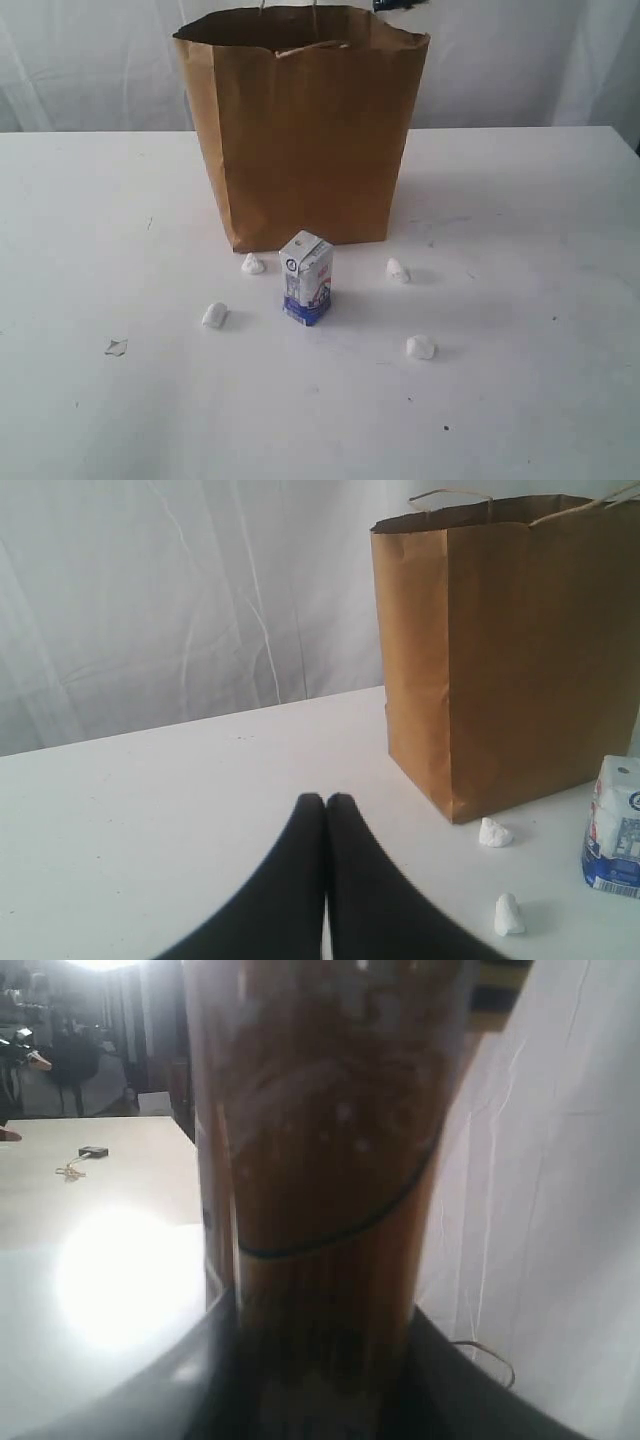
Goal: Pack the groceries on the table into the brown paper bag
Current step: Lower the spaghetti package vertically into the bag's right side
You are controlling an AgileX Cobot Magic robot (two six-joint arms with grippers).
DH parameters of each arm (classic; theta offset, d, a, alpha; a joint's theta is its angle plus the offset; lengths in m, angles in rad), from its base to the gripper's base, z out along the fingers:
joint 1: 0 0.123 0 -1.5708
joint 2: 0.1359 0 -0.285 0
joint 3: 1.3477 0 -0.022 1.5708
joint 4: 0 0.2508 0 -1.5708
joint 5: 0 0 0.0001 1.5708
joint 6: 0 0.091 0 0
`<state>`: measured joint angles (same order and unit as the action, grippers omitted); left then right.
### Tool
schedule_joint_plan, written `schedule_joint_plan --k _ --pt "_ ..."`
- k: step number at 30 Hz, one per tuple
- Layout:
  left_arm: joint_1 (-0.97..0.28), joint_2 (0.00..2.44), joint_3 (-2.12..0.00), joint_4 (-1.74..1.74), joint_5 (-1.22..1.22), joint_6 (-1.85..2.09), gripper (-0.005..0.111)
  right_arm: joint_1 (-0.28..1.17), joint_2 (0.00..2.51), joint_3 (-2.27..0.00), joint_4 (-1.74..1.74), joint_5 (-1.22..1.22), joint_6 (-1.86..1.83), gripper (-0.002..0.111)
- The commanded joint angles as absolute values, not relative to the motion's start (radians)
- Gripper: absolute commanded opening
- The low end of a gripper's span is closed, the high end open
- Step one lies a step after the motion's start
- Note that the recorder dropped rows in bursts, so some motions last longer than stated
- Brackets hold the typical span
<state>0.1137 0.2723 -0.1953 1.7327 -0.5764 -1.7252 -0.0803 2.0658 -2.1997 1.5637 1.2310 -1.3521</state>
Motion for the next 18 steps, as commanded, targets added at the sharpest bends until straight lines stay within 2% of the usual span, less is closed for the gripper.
schedule_joint_plan --k 1,18 --pt "0.117 0.267 -0.189 1.744 -0.582 -1.728 0.000 -0.078 2.058 -2.212 1.644 1.221 -1.401 0.000" --pt "0.117 0.267 -0.189 1.744 -0.582 -1.728 0.000 -0.080 2.189 -2.211 1.744 1.221 -1.669 0.000"
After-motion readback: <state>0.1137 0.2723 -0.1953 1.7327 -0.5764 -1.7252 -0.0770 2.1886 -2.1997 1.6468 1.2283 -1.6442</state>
